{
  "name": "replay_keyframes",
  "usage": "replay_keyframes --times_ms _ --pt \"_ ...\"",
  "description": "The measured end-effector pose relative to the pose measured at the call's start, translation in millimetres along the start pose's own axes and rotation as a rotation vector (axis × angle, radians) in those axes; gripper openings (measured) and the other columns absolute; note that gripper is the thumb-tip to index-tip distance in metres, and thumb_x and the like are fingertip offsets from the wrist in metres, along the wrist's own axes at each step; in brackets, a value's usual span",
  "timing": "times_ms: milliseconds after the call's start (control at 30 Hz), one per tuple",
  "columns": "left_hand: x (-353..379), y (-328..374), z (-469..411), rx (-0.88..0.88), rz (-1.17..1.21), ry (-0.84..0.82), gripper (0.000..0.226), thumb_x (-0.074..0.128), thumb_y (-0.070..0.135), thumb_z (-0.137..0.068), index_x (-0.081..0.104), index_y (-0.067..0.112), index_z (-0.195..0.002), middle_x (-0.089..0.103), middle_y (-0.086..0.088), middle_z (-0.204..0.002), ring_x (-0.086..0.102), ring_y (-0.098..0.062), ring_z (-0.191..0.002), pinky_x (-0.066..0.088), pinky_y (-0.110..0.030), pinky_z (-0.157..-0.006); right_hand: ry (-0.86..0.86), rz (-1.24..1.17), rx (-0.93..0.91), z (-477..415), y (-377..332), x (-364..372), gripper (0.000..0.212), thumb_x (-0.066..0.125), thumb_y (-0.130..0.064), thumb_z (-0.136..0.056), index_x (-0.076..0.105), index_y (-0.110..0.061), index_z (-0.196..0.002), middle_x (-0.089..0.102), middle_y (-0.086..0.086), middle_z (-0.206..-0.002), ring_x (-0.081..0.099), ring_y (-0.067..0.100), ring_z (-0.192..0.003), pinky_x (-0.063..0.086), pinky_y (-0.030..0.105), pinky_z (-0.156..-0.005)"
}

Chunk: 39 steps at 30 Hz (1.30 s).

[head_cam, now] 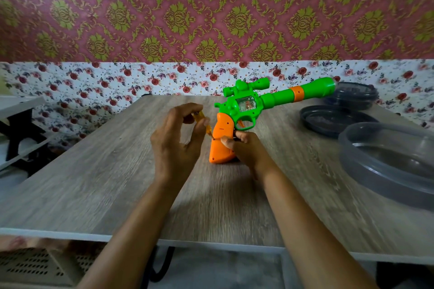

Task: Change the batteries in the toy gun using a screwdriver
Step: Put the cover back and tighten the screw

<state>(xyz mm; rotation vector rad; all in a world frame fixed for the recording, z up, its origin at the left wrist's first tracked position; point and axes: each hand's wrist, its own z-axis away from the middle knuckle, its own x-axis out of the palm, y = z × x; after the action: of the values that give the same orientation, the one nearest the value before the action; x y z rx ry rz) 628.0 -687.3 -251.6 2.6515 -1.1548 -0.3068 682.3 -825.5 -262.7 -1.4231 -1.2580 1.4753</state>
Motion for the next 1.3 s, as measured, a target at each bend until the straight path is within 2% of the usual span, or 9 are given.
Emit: replay_keyframes --times_ms 133,267,400,467,667,833,1000,1133,1300 --pt "-0.1 3.2 -0.1 -0.02 -0.003 -0.009 0.025 0.053 0.004 -0.087 0.06 0.0 -0.111 0.063 0.002 -0.103 0.063 -0.006 -0.094 0.053 -0.02 -0.081 -0.001 -0.002 -0.002 0.4 0.1 -0.1 0.026 0.054 -0.015 -0.091 0.063 -0.006 -0.113 0.064 0.017 -0.115 0.059 0.023 -0.098 0.048 0.044 -0.096" --pt "0.1 3.3 -1.0 0.056 -0.025 -0.033 0.026 0.053 -0.001 -0.083 0.066 0.006 -0.105 0.056 -0.002 -0.117 0.06 -0.011 -0.103 0.048 -0.015 -0.082 0.006 -0.008 -0.007 0.9 0.5 0.2 0.025 0.055 -0.014 -0.09 0.064 -0.006 -0.112 0.064 0.017 -0.114 0.06 0.026 -0.101 0.047 0.047 -0.097" --pt "0.5 -0.1 -1.2 0.048 -0.057 -0.021 0.021 0.064 0.008 -0.085 0.069 0.006 -0.105 0.054 -0.013 -0.101 0.053 0.0 -0.092 0.049 -0.02 -0.073 0.004 -0.005 -0.005 -0.4 1.3 0.5 0.025 0.055 -0.015 -0.09 0.064 -0.007 -0.112 0.065 0.017 -0.114 0.06 0.03 -0.108 0.047 0.049 -0.097" --pt "0.4 -1.8 -1.0 0.049 -0.063 -0.007 0.02 0.065 0.007 -0.086 0.069 0.005 -0.105 0.057 -0.012 -0.096 0.058 -0.009 -0.086 0.051 -0.02 -0.071 0.006 -0.008 -0.002 -0.6 1.5 0.2 0.025 0.055 -0.015 -0.09 0.064 -0.006 -0.112 0.065 0.017 -0.114 0.06 0.03 -0.108 0.047 0.048 -0.097" --pt "0.3 0.2 -0.4 0.028 -0.058 0.004 0.024 0.057 0.003 -0.088 0.062 -0.001 -0.111 0.063 0.003 -0.101 0.061 -0.003 -0.09 0.05 -0.016 -0.077 -0.002 0.009 -0.01 -1.1 1.7 -0.3 0.026 0.055 -0.015 -0.09 0.063 -0.006 -0.114 0.064 0.018 -0.116 0.059 0.03 -0.109 0.046 0.047 -0.098" --pt "-0.1 4.0 -1.4 0.039 0.007 0.006 0.03 0.051 -0.001 -0.085 0.063 0.006 -0.112 0.06 -0.005 -0.109 0.06 -0.011 -0.099 0.049 -0.014 -0.08 0.02 0.007 -0.018 -2.7 3.2 0.5 0.025 0.056 -0.014 -0.089 0.065 -0.005 -0.11 0.065 0.018 -0.113 0.06 0.031 -0.107 0.047 0.049 -0.097" --pt "0.5 -2.1 -1.6 -0.002 0.0 0.028 0.023 0.067 0.015 -0.085 0.065 0.005 -0.105 0.055 -0.006 -0.101 0.061 -0.015 -0.082 0.053 -0.021 -0.068 0.023 -0.006 -0.007 -4.3 4.1 1.2 0.024 0.057 -0.014 -0.089 0.065 -0.005 -0.11 0.065 0.019 -0.112 0.06 0.032 -0.107 0.047 0.049 -0.096" --pt "0.2 -3.6 -3.1 -0.041 -0.01 0.055 0.023 0.059 -0.002 -0.087 0.062 0.001 -0.11 0.064 -0.004 -0.102 0.062 -0.007 -0.088 0.049 -0.012 -0.078 0.021 -0.014 0.003 -4.0 3.5 0.8 0.026 0.055 -0.014 -0.09 0.063 -0.005 -0.113 0.064 0.018 -0.116 0.059 0.03 -0.11 0.047 0.042 -0.098" --pt "3.6 -2.9 -1.6 -0.024 0.017 -0.037 0.036 0.057 -0.003 -0.083 0.053 0.008 -0.117 0.054 -0.006 -0.116 0.057 -0.01 -0.102 0.054 -0.021 -0.077 0.005 -0.012 0.0 -2.7 2.6 -0.1 0.029 0.054 -0.013 -0.091 0.061 -0.005 -0.118 0.062 0.016 -0.119 0.058 0.028 -0.112 0.045 0.038 -0.098"
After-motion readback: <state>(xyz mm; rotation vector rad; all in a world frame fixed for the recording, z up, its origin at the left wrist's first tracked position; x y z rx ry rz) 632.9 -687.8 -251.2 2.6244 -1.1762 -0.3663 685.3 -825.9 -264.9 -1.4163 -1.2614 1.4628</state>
